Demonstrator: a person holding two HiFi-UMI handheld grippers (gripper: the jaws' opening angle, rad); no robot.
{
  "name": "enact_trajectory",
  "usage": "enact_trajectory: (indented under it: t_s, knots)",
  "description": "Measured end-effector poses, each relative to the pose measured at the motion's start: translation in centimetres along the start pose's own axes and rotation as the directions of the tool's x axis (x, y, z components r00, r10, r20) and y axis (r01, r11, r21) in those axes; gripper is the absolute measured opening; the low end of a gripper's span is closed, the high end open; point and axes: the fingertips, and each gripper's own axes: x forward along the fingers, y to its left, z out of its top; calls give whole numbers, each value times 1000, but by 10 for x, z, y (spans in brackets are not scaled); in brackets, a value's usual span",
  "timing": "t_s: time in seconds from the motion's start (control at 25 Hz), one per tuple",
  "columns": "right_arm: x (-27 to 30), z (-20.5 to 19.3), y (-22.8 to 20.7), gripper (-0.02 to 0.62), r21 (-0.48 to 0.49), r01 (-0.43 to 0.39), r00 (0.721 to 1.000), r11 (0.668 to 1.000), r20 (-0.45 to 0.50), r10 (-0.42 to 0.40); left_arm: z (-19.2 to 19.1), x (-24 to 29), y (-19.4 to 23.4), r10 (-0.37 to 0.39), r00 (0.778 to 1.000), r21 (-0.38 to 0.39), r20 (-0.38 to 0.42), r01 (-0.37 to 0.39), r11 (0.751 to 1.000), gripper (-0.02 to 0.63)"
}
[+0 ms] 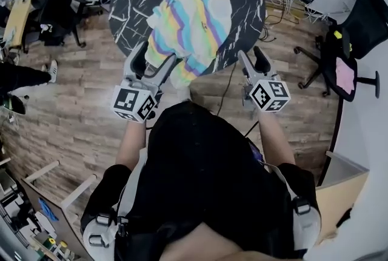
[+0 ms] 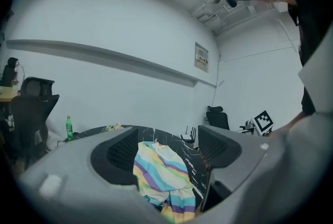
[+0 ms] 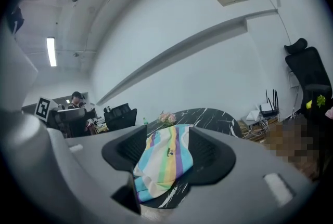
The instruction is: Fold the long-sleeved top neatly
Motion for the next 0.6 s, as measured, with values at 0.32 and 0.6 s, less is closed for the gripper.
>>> enact_trajectory:
  t_s: [0.32, 0.6]
  knots:
    - [81, -51, -16, 245, -7, 47, 988, 999, -144, -48, -22, 6, 50, 8, 997, -10, -83, -9, 1000, 360]
    - [135, -89, -54, 232, -22, 159, 958, 987, -240, -159, -37, 16, 81, -21, 992, -39, -127, 16, 999, 360]
